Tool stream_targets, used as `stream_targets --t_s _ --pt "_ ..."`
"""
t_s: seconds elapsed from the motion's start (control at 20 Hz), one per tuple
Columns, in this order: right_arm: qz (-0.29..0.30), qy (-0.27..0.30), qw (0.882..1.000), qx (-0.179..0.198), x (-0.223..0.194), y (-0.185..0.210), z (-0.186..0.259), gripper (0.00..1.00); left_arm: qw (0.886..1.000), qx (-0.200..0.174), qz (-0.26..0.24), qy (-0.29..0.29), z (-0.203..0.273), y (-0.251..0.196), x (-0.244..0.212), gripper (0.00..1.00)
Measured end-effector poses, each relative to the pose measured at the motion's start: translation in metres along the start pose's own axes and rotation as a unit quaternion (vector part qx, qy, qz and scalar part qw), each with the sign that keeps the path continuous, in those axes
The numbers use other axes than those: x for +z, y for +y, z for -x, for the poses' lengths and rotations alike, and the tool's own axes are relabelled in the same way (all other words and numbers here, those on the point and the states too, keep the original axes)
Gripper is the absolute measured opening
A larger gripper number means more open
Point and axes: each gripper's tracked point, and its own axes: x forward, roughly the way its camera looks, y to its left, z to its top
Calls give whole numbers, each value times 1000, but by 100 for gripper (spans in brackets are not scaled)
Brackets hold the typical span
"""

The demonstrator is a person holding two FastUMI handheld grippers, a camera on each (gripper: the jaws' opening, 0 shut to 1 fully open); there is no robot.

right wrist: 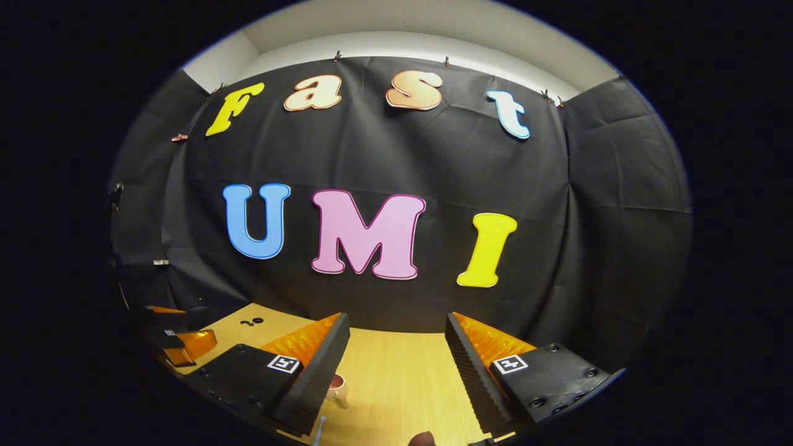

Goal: Put the toothbrush and toothpaste on the desktop into the cup, then pick up the cup and place it on the coaster on the desktop.

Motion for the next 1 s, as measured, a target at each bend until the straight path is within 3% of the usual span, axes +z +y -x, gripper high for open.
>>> stream_targets --t_s 0.3,0.35,0.4,0.45,0.85,0.9,1.0 --pt "14 21 999 -26 -15 -22 16 96 993 -5 7 117 -20 -6 -113 91" --pt "13 24 999 -33 -18 -26 19 96 991 -4 10 133 -24 -7 -127 85" --pt "12 28 999 -38 -20 -31 22 96 989 -3 13 149 -25 -8 -143 91" --pt "13 33 998 -45 -23 -35 25 96 986 -3 17 164 -28 -8 -157 90" --pt "19 58 995 -83 -38 -64 45 95 969 17 12 247 -54 4 -241 86" --pt "21 59 994 -87 -40 -67 46 95 966 17 8 256 -57 5 -251 90" --pt "23 65 993 -93 -44 -72 48 94 961 16 6 276 -62 6 -267 83"
